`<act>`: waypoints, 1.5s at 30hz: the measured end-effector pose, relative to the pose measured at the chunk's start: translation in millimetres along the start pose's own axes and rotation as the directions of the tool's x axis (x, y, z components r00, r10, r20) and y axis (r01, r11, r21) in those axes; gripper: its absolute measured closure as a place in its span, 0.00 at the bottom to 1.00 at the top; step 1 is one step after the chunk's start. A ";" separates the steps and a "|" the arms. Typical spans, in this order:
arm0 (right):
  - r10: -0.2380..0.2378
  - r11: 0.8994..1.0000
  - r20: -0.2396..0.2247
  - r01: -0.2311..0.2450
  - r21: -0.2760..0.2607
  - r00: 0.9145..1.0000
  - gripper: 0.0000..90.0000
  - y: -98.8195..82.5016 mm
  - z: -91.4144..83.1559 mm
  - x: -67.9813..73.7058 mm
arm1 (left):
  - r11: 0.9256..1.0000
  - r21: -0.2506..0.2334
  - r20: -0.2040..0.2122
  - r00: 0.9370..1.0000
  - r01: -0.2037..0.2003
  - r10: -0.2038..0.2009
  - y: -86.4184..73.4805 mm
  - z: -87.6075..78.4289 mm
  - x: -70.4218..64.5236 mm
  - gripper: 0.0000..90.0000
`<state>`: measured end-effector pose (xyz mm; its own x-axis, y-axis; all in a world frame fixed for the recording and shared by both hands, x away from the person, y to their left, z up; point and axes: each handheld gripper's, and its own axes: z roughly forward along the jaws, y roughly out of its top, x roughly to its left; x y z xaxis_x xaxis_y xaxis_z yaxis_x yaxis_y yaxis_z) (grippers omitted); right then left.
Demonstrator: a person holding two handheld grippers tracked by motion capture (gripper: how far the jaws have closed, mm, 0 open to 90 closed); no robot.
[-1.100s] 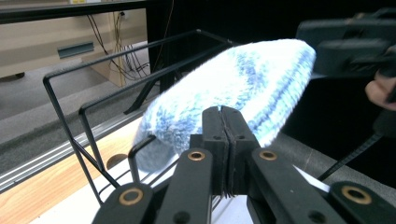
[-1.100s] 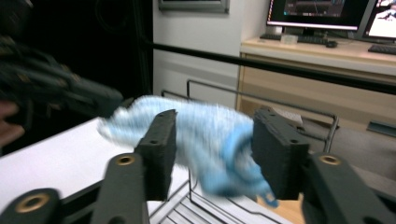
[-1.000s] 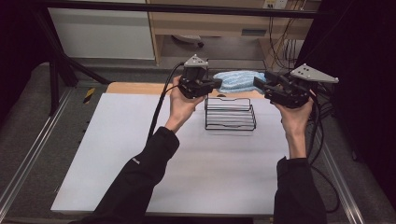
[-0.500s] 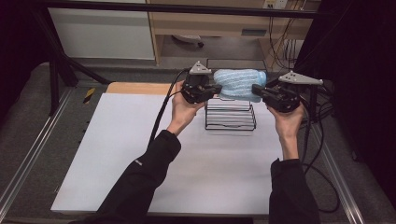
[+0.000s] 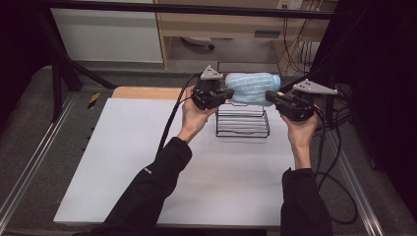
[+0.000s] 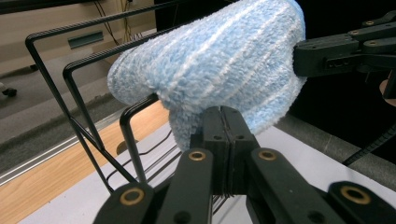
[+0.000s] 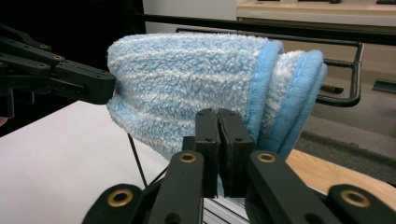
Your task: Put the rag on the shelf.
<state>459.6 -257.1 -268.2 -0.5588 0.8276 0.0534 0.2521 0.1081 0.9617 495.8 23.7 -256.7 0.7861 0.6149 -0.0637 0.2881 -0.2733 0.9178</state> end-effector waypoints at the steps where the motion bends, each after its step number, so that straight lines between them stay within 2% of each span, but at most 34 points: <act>1: -0.001 1.000 -0.003 0.001 -0.004 1.000 0.93 0.5 -1.0 0.8 | 1.000 -0.004 -0.001 1.000 0.000 0.000 -0.1 -1.5 0.2 0.98; 8: -0.019 0.999 -0.022 0.018 -0.027 1.000 0.74 9.4 -7.8 8.7 | 1.000 -0.012 -0.009 1.000 -0.005 0.005 2.6 -15.9 2.5 0.92; 19: -0.027 0.999 -0.024 0.026 -0.040 0.999 0.60 24.4 -15.6 16.9 | 1.000 -0.008 -0.040 0.999 -0.019 0.019 1.2 -43.7 8.4 0.68; 23: -0.024 0.999 -0.022 0.023 -0.048 0.999 0.50 27.8 -18.8 17.6 | 1.000 -0.005 -0.046 0.999 -0.013 0.013 -2.9 -53.1 12.4 0.59; 29: -0.020 0.998 -0.022 0.018 -0.059 1.000 0.34 30.4 -26.0 21.0 | 1.000 0.011 -0.062 0.998 -0.001 0.001 -16.5 -65.7 20.6 0.42; 35: -0.010 0.998 -0.024 0.009 -0.056 1.000 0.24 29.6 -31.1 22.1 | 0.999 0.033 -0.076 0.997 0.002 0.000 -33.0 -80.0 29.0 0.35; 40: -0.011 0.999 -0.035 0.009 -0.037 0.999 0.14 23.5 -31.2 26.7 | 0.999 0.049 -0.085 0.996 0.004 0.000 -50.8 -93.5 35.2 0.28; 42: -0.024 0.999 -0.035 0.023 -0.038 0.999 0.11 19.1 -31.1 29.0 | 0.998 0.056 -0.089 0.996 0.002 0.003 -59.3 -99.1 37.4 0.24; 45: -0.017 0.999 -0.046 0.016 -0.028 0.999 0.07 10.9 -31.1 31.4 | 0.998 0.059 -0.089 0.996 0.010 -0.004 -73.9 -107.9 41.0 0.21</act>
<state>420.2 -247.0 -247.7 -0.5985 0.7996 0.0492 0.2211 0.1058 0.9695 447.7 148.9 -284.8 0.7331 0.6793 -0.0325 0.3273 -0.3105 0.8925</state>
